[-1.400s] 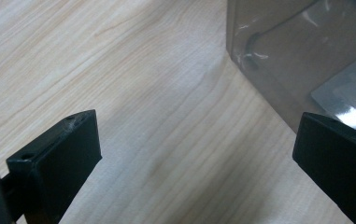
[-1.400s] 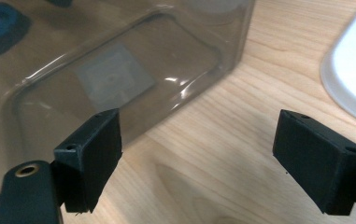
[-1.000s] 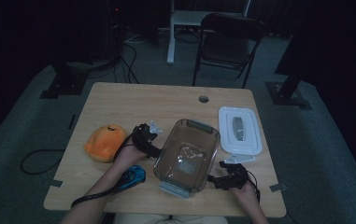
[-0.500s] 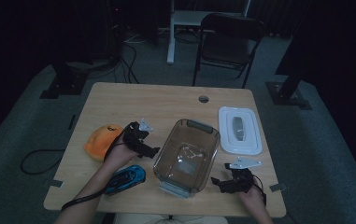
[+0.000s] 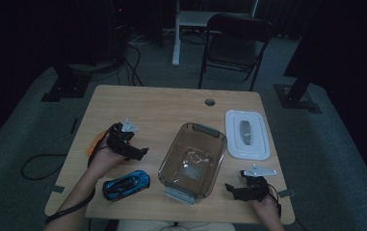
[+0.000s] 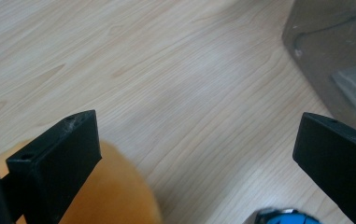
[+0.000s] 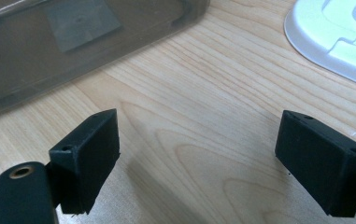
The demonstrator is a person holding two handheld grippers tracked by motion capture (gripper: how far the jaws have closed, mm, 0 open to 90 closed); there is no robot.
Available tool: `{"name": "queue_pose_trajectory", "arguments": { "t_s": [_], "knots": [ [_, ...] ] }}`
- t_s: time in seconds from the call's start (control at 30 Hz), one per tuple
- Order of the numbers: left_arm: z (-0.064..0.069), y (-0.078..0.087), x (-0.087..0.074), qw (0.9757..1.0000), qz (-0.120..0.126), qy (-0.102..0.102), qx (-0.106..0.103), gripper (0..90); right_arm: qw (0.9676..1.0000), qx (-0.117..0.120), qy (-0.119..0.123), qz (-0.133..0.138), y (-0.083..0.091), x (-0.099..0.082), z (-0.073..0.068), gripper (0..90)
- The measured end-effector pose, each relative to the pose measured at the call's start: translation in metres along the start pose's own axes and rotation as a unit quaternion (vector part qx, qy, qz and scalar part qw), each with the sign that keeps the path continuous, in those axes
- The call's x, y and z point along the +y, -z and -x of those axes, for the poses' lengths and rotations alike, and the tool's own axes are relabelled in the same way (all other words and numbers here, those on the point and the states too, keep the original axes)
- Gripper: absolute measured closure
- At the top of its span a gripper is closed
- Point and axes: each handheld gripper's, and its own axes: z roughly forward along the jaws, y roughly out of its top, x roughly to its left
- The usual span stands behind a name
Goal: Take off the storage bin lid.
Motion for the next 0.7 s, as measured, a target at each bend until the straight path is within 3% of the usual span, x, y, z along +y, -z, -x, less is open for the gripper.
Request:
{"name": "queue_pose_trajectory", "arguments": {
  "t_s": [0.13,0.23,0.3,0.7],
  "knots": [
    [-0.006,0.009,-0.004,0.9999,0.002,0.004,0.011,1.5,1.0000,-0.006,0.003,-0.005,-0.002,0.000,-0.001,13.5],
    [-0.023,0.024,-0.012,0.9994,0.007,0.014,0.030,1.5,1.0000,-0.005,0.001,-0.007,-0.002,0.000,-0.001,13.5],
    [-0.031,0.028,-0.018,0.9986,0.003,0.032,0.041,1.5,1.0000,-0.005,0.001,-0.006,-0.002,0.000,-0.001,13.5],
    [-0.055,0.031,-0.056,0.9946,-0.017,0.077,0.067,1.6,0.9999,-0.012,0.005,-0.007,-0.002,-0.001,-0.002,13.6]
  ]
}}
